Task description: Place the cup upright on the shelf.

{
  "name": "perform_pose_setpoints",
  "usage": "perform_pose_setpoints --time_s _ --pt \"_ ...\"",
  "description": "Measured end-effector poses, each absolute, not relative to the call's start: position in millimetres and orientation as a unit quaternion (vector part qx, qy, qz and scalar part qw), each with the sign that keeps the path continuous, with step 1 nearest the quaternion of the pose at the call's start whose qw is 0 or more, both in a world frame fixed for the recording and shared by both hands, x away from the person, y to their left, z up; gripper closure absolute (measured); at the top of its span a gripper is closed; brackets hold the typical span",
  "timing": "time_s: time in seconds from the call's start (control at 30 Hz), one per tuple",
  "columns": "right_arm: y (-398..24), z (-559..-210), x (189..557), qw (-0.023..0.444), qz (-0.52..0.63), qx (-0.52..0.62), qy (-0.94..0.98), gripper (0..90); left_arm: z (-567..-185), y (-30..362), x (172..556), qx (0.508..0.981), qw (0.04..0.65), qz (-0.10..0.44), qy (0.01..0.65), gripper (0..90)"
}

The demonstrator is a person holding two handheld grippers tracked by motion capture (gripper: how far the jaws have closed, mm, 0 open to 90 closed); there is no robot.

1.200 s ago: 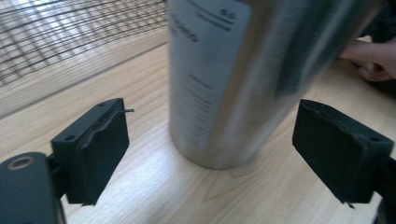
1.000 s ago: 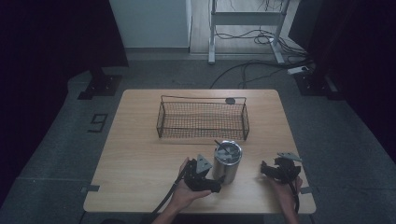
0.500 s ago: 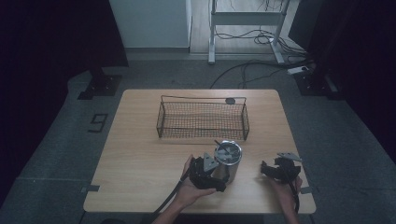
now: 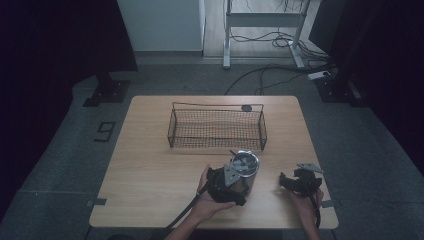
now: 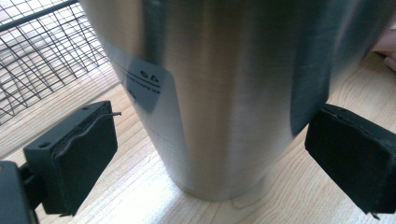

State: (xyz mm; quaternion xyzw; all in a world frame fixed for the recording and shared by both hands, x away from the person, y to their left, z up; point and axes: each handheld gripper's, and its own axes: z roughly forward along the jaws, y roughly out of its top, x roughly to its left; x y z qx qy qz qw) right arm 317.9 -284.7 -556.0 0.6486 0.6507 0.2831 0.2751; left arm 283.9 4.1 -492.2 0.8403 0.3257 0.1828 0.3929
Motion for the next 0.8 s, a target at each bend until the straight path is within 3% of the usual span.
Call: perform_pose_setpoints --time_s 0.8 --pt "-284.7 -555.9 317.7 0.275 0.285 0.647 0.651 7.2 -492.3 -10.0 298.3 0.816 0.442 0.173 0.329 2.0"
